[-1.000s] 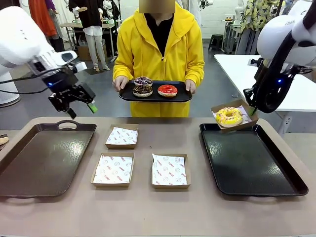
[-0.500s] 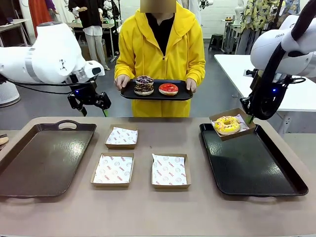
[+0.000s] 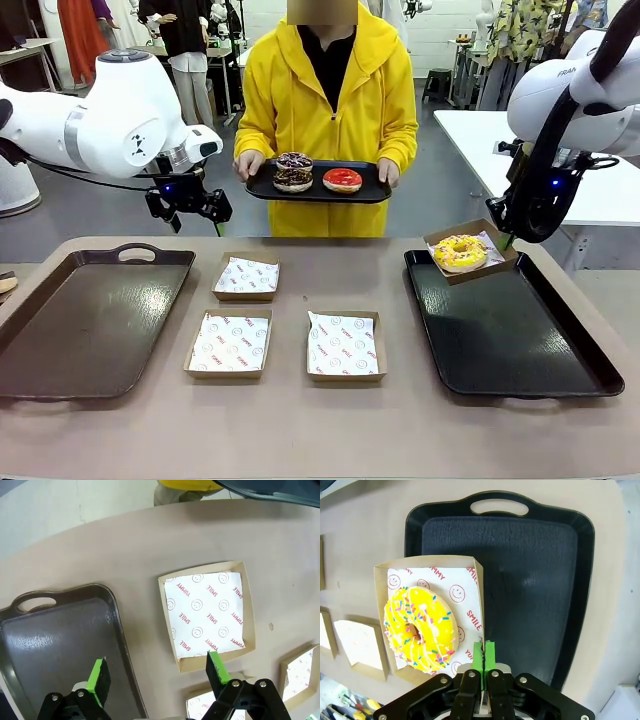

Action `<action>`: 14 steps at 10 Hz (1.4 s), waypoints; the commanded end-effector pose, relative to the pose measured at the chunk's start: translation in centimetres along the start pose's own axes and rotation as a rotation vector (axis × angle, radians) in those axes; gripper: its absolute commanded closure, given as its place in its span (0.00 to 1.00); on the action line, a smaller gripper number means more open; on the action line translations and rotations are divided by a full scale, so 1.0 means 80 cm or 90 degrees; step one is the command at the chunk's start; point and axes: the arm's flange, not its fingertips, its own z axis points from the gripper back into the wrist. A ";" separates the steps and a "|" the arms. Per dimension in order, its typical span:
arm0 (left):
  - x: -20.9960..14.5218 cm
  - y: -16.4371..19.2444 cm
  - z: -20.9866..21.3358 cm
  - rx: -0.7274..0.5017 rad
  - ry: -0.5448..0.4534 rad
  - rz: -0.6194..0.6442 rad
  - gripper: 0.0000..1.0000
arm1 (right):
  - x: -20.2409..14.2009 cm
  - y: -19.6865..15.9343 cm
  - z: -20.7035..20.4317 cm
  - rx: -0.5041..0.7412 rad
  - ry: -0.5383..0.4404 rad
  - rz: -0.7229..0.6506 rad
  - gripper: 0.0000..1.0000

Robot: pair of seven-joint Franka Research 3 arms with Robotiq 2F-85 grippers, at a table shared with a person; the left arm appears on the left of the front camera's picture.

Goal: Individually package the donuts and arrange them on the tray.
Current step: Place the picked Paper togo box on the Handle tray while simultaneously picking up another Paper togo box from the table with the other hand.

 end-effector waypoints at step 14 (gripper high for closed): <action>0.024 -0.012 -0.054 0.017 0.065 0.130 0.00 | 0.016 -0.001 -0.064 -0.019 -0.021 -0.068 0.99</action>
